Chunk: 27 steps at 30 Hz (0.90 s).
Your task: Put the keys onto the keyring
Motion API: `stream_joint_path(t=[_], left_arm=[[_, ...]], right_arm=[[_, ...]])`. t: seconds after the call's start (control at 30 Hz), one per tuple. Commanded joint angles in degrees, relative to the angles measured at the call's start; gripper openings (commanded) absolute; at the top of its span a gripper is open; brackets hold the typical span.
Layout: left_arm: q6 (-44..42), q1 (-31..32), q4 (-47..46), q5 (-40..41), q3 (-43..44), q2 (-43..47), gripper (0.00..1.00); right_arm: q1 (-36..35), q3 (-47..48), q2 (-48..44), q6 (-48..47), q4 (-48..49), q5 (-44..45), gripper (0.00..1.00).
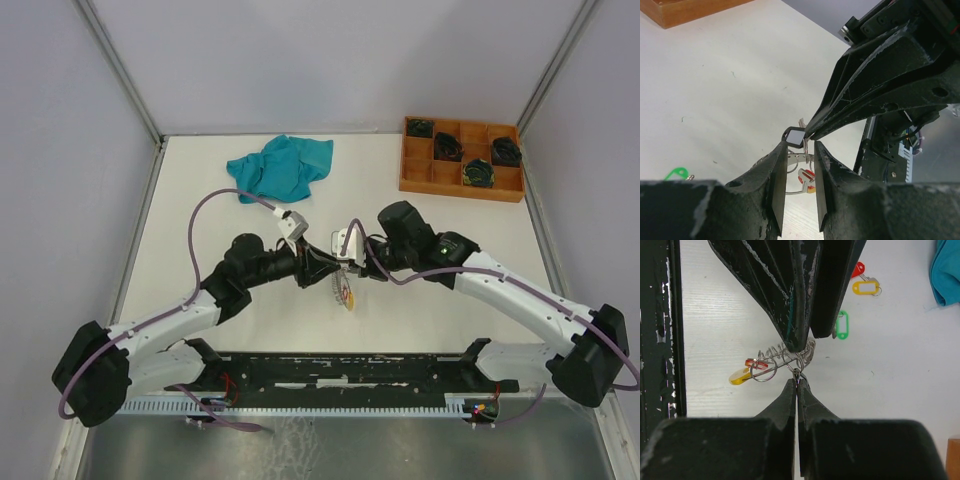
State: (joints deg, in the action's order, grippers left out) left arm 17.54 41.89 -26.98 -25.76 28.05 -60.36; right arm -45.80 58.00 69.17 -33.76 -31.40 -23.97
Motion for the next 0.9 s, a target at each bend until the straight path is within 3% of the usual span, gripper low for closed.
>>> stream_joint_path(t=[0.0, 0.57, 0.67, 0.8, 0.87], left_arm=[[0.5, -0.7, 3.2, -4.5, 4.6, -1.3, 0.35], [3.1, -0.8, 11.1, -8.5, 9.9, -7.8, 0.27], [3.1, -0.8, 11.1, -8.8, 10.3, -8.7, 0.21], [2.7, -0.8, 10.7, -8.3, 10.7, -8.8, 0.04], [2.3, -0.9, 10.7, -7.2, 10.6, -8.2, 0.03]], right_arm=[[-0.2, 3.4, 0.6, -1.4, 0.2, -1.9, 0.01], [-0.2, 3.5, 0.8, -0.9, 1.2, -1.8, 0.01], [-0.2, 3.5, 0.8, -0.9, 1.2, -2.2, 0.01], [-0.2, 2.9, 0.4, -0.8, 1.1, -1.4, 0.01], [-0.2, 1.9, -0.2, -0.6, 1.1, 0.1, 0.01]])
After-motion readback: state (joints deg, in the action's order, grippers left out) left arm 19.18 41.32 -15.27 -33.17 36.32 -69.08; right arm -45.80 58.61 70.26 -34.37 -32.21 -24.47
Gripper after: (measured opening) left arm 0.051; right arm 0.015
